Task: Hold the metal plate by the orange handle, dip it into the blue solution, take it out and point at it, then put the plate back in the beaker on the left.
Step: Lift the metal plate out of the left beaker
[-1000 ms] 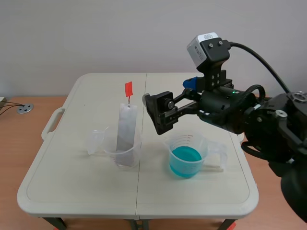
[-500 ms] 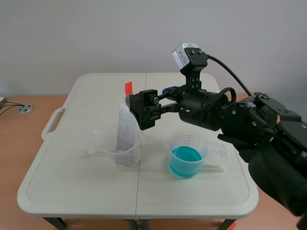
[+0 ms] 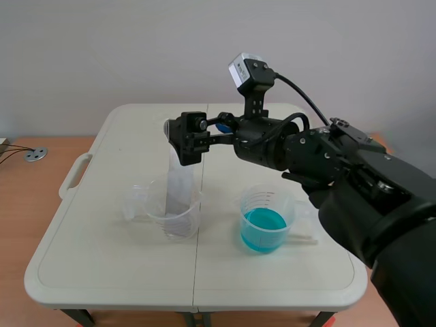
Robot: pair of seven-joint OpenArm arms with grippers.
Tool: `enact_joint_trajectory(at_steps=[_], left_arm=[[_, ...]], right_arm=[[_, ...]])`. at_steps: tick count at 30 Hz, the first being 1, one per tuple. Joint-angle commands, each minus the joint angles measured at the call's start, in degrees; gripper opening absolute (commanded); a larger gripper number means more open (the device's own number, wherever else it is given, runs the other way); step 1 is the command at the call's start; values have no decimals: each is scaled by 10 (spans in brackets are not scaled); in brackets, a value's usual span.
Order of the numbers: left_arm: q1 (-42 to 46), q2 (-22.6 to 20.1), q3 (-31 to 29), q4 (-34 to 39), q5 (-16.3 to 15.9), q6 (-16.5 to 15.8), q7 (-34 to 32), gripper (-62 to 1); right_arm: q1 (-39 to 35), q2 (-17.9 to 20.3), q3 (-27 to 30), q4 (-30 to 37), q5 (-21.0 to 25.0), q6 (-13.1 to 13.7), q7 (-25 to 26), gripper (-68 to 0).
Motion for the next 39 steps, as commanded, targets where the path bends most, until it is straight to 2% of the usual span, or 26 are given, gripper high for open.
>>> enact_joint_trajectory(at_steps=[1, 9, 16, 18, 24, 30, 34, 39], left_arm=[[-2, -3, -1, 10, -2, -1, -4, -579], [-2, -3, -1, 10, -2, -1, -4, -579], [-2, -3, -1, 10, -2, -1, -4, -579], [-2, -3, -1, 10, -2, -1, -4, -579], [-2, -3, -1, 10, -2, -1, -4, -579], [-1, -3, -1, 10, -2, -1, -4, -579], [-1, -3, -1, 10, -2, -1, -4, -579], [-1, -3, -1, 10, -2, -1, -4, -579]], right_arm=[[26, -8, 0, -5, 7, 2, 10, -12], [75, -30, 0, -65, 6, 3, 23, -12], [103, -49, -3, -108, 6, 14, 22, -12], [111, -56, -4, -129, 6, 18, 21, -12], [132, -75, -4, -180, 7, 59, 26, -12], [133, -77, -4, -185, 7, 63, 35, -17], [133, -77, -4, -185, 7, 86, 34, -74], [132, -77, -4, -185, 7, 86, 34, -162]])
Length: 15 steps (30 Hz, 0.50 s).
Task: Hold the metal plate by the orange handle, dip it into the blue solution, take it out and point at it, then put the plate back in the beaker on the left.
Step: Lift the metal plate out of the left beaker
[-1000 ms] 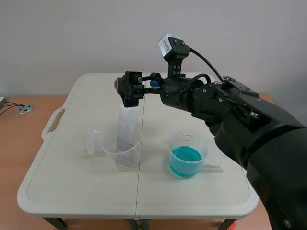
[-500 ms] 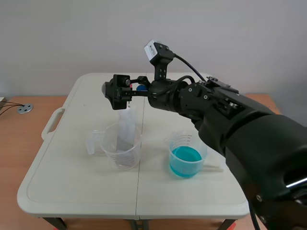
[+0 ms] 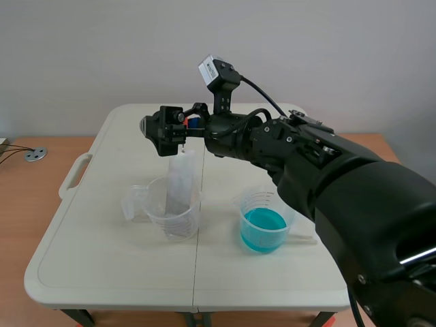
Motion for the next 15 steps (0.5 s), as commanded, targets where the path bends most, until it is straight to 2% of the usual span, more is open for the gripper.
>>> enact_joint_trajectory(at_steps=[1, 15], left_arm=[[5, -2, -1, 8, -2, -1, -4, -579], [5, -2, -1, 8, -2, -1, -4, -579]], right_arm=[[19, -2, -1, 14, 7, 1, 6, -181], [19, -2, -1, 14, 7, 1, 6, -505]])
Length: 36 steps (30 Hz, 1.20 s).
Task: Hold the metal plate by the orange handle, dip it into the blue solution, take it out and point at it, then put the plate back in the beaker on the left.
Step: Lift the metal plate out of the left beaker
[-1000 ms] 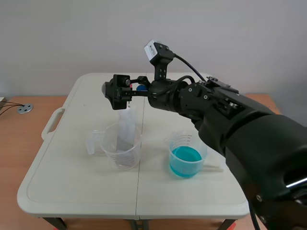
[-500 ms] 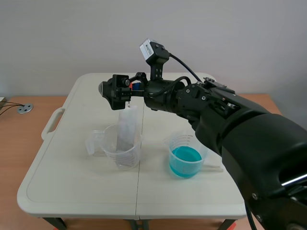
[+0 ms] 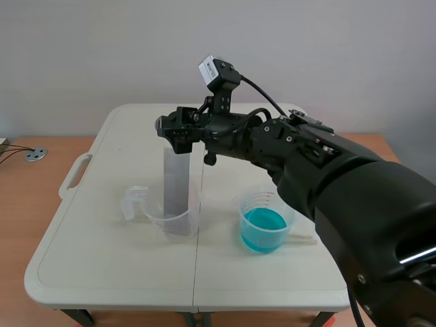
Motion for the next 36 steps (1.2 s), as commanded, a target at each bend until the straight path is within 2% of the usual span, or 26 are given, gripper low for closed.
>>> enact_joint_trajectory(at_steps=[1, 4, 7, 10, 15, 18, 27, 36], left_arm=[[5, -2, -1, 8, -2, -1, -4, -579], [4, -2, -1, 8, -2, -1, -4, -579], [4, -2, -1, 8, -2, -1, -4, -579], [4, -2, -1, 8, -2, -1, -4, -579], [4, -2, -1, 8, -2, -1, -4, -579], [4, -2, -1, 8, -2, -1, -4, -579], [4, -2, -1, 8, -2, -1, -4, -579], [4, -2, -1, 8, -2, -1, -4, -579]], right_arm=[[19, -2, -1, 14, 7, 2, 6, -525], [19, -2, -1, 14, 6, 2, 6, -582], [19, -2, -1, 14, 6, 2, 6, -667], [19, -2, -4, 14, 6, 5, 6, -665], [18, -2, -16, 14, 6, 59, 6, -665], [18, -2, -19, 14, 6, 75, 6, -665], [17, -1, -23, 38, -16, 75, 6, -665], [-2, 1, -49, 123, -39, 75, 2, -665]])
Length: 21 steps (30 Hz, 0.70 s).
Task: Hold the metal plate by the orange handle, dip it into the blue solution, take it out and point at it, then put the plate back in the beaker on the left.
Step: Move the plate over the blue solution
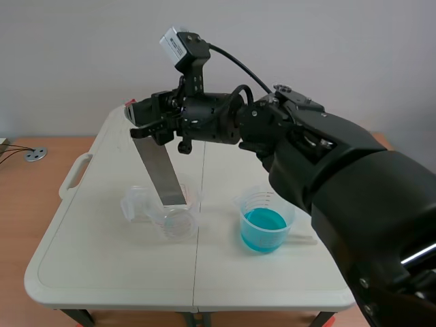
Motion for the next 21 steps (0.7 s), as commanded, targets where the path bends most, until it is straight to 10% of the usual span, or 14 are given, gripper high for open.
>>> enact_joint_trajectory(at_steps=[1, 21], left_arm=[[4, -2, -1, 8, -2, -1, -4, -579], [-33, -58, -82, 98, -2, 23, -14, -579]], right_arm=[[0, -1, 2, 29, 4, 9, 5, -665], [-73, 62, 3, 318, 1, 9, -54, -665]])
